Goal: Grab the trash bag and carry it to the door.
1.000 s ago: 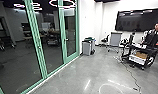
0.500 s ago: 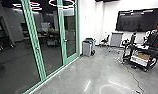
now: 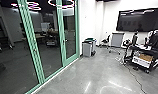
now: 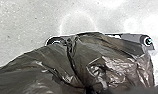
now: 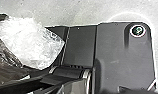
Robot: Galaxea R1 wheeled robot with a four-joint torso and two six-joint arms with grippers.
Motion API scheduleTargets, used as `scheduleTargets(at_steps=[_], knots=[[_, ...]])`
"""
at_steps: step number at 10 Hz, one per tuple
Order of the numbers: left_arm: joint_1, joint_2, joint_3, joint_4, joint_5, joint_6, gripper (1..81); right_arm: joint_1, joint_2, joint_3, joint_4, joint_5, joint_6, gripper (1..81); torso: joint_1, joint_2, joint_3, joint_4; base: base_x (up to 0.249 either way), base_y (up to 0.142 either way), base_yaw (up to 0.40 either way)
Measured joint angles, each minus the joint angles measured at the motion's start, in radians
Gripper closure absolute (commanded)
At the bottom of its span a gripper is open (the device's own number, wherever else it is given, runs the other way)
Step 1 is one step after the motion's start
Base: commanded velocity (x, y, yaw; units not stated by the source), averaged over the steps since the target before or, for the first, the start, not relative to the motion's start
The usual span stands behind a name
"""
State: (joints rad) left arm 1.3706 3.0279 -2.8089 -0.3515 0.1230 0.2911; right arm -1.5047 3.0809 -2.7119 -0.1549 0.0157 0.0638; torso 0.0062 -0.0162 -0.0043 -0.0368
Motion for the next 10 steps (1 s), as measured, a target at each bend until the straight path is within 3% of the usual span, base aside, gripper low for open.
scheduleTargets(at_steps=[10], knots=[[0.002, 0.000, 0.000, 0.000, 0.000, 0.000, 81.1, 0.000, 0.000, 0.000, 0.000, 0.000, 0.000, 1.0, 0.000, 0.000, 0.000, 0.000, 0.169, 0.000, 0.000]])
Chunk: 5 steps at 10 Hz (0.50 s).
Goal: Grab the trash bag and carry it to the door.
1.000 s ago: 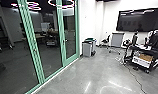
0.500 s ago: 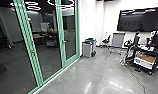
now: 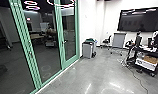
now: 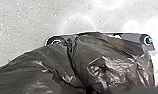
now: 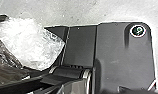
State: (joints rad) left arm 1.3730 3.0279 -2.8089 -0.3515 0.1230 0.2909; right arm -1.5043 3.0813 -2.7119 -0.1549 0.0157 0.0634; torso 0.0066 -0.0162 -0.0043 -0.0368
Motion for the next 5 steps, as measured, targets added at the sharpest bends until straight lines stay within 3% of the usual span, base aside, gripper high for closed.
scheduleTargets(at_steps=[5], knots=[[0.000, 0.000, 0.000, 0.000, 0.000, 0.000, 81.1, 0.000, 0.000, 0.000, 0.000, 0.000, 0.000, 1.0, 0.000, 0.000, 0.000, 0.000, 0.169, 0.000, 0.000]])
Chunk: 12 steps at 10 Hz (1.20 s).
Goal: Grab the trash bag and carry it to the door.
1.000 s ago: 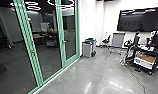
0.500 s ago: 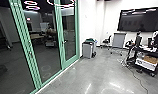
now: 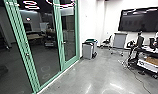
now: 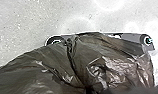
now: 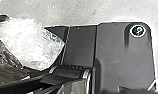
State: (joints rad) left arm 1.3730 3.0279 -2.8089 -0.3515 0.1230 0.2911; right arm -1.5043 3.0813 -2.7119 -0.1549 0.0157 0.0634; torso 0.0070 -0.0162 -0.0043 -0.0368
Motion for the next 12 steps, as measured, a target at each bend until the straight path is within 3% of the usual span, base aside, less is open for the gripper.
scheduleTargets(at_steps=[12], knots=[[0.000, 0.000, 0.000, 0.000, 0.000, 0.000, 81.1, 0.000, 0.000, 0.000, 0.000, 0.000, 0.000, 1.0, 0.000, 0.000, 0.000, 0.000, 0.181, 0.000, 0.000]])
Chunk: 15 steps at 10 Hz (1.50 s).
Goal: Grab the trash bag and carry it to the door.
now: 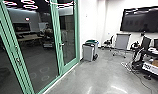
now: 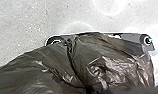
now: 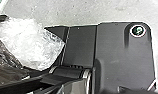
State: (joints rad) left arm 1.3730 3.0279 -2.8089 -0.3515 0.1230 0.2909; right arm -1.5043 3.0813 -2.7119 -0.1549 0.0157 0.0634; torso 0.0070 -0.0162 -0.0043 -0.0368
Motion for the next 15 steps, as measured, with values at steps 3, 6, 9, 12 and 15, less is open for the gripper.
scheduleTargets(at_steps=[3, 6, 9, 12, 15], knots=[[0.000, 0.001, 0.000, 0.000, 0.000, 0.000, 81.1, 0.000, -0.001, 0.000, 0.000, 0.000, 0.000, 1.0, 0.000, 0.000, 0.000, 0.000, 0.194, 0.049, 0.000], [0.000, -0.002, 0.000, 0.000, 0.000, 0.000, 81.1, 0.000, 0.001, -0.003, 0.000, 0.000, 0.000, 1.0, 0.000, 0.000, 0.000, 0.000, 0.191, 0.074, 0.000], [0.000, -0.003, 0.000, 0.000, 0.000, 0.000, 81.1, 0.000, 0.003, -0.003, 0.000, 0.000, 0.000, 1.0, 0.000, 0.000, 0.000, 0.000, 0.190, 0.024, 0.000], [0.000, 0.000, 0.001, 0.000, 0.000, 0.000, 81.1, 0.000, 0.003, -0.004, 0.000, 0.000, 0.000, 1.0, 0.000, 0.000, 0.000, 0.000, 0.189, 0.000, 0.000], [0.000, 0.000, 0.000, 0.000, 0.000, 0.000, 81.1, 0.000, 0.002, -0.004, 0.000, 0.000, -0.001, 1.0, 0.000, 0.000, 0.000, 0.000, 0.188, 0.000, 0.000]])
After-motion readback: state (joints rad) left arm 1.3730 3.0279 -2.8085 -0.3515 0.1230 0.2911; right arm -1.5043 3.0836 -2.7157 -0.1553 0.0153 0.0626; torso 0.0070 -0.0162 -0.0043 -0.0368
